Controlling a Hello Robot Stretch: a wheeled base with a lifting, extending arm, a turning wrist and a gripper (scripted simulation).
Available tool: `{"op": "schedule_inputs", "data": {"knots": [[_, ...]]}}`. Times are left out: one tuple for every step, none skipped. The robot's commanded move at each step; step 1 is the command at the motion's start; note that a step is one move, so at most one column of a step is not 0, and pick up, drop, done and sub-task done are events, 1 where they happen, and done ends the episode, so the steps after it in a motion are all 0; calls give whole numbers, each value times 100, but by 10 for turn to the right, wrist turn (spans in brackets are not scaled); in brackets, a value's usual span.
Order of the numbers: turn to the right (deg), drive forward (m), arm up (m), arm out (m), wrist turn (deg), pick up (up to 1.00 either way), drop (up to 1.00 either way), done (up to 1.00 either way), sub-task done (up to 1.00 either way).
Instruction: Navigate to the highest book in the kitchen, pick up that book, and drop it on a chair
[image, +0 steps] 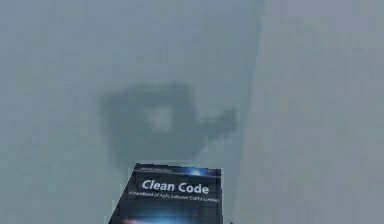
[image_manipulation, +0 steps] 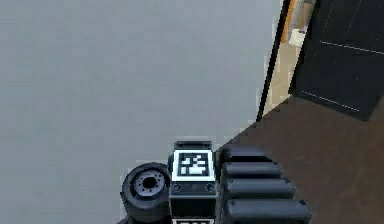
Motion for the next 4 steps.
{"op": "schedule_inputs", "data": {"knots": [[210, 0, 0, 0, 0, 0, 0, 0, 0], [-450, 0, 0, 0, 0, 0, 0, 0, 0], [-210, 0, 0, 0, 0, 0, 0, 0, 0], [450, 0, 0, 0, 0, 0, 0, 0, 0]]}}
